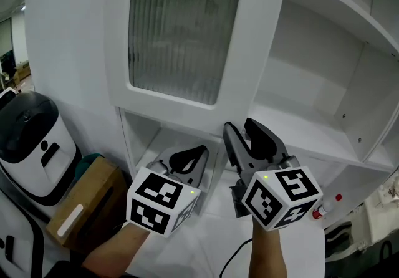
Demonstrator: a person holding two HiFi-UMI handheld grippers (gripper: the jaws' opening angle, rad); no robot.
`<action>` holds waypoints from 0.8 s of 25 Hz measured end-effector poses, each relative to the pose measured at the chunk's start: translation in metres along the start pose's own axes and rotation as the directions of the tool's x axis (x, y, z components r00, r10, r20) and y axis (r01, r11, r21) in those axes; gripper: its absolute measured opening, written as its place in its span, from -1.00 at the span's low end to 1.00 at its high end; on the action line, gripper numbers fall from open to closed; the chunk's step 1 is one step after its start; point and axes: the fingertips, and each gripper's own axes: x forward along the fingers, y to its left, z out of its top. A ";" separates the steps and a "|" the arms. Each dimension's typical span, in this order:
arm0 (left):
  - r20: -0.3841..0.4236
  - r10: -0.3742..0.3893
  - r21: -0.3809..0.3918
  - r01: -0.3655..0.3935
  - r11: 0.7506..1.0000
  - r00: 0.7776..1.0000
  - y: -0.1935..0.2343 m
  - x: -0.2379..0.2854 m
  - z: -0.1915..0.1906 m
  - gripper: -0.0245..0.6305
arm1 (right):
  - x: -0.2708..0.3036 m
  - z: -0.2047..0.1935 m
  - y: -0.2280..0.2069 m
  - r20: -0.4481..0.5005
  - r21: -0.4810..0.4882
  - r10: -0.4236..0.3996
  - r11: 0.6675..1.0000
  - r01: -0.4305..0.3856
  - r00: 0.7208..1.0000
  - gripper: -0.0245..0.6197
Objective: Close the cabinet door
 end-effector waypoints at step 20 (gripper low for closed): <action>0.004 -0.007 -0.035 0.007 0.999 1.000 0.002 -0.024 -0.003 -0.89 | -0.013 -0.006 0.004 -0.020 -0.056 -0.120 0.991 0.118 0.993 -0.46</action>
